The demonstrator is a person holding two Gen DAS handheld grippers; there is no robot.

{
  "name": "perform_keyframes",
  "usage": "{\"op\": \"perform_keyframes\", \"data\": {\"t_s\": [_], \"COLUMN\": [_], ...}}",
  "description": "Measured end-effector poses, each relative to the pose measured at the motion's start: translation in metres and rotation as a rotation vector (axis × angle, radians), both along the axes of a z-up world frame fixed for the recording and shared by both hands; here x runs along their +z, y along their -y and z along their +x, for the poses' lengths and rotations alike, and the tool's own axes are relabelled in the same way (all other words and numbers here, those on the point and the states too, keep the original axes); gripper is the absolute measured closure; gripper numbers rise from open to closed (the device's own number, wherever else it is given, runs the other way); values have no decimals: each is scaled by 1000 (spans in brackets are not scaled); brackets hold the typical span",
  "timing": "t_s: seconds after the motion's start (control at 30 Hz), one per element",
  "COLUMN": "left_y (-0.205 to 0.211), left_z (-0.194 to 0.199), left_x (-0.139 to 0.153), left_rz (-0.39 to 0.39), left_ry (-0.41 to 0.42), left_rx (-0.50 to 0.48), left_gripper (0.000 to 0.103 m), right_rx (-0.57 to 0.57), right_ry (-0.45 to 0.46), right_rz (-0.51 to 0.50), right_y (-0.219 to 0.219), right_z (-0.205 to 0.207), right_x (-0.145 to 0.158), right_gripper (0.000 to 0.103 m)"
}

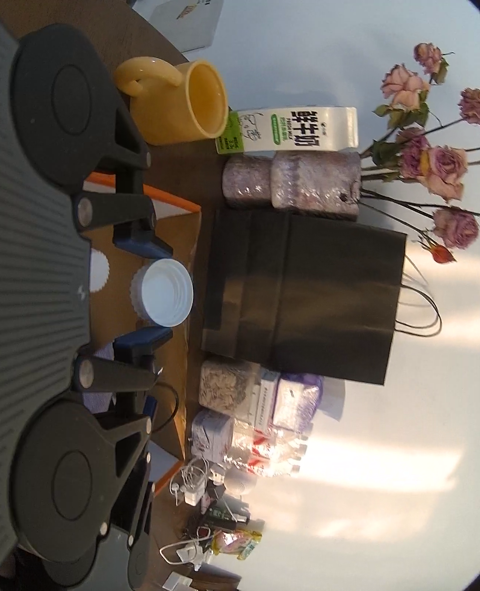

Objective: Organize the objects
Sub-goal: 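Carry the black cable into the box with the right tool while the left tool carries the cap, then open the right tool to drop the cable while the left tool drops the white cap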

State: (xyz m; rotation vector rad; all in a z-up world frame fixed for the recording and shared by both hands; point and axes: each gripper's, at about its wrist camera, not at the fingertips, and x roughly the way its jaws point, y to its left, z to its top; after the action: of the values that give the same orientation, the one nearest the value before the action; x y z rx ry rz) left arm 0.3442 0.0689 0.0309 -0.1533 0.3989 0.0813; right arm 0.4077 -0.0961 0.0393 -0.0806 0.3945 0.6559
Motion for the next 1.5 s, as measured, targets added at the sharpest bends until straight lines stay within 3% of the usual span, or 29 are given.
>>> {"op": "perform_keyframes", "data": {"t_s": [0.33, 0.4, 0.43, 0.47, 0.5, 0.57, 0.6, 1.5], "left_y": [0, -1, -1, -1, 0, -1, -2, 2], "left_z": [3, 2, 2, 2, 1, 1, 1, -7], "left_x": [-5, -4, -4, -3, -3, -2, -2, 1], "left_rz": [7, 7, 7, 13, 23, 21, 15, 14], "left_ry": [-30, -35, -33, -28, -22, -19, -21, -7], "left_rx": [-4, 1, 13, 30, 44, 50, 53, 42], "left_gripper": [59, 32, 9, 0, 0, 0, 0, 0], "right_rx": [-7, -5, -7, -7, -10, -16, -24, -34], "right_ry": [-32, -45, -50, -53, -55, -56, -55, -38], "right_rz": [-23, -28, -30, -28, -27, -37, -42, -50], "right_y": [2, 2, 2, 3, 3, 2, 2, 5], "right_z": [3, 3, 3, 3, 3, 3, 2, -4], "right_x": [-8, -8, -8, -8, -8, -8, -8, -6], "right_gripper": [89, 87, 83, 68, 57, 9, 1, 0]}}
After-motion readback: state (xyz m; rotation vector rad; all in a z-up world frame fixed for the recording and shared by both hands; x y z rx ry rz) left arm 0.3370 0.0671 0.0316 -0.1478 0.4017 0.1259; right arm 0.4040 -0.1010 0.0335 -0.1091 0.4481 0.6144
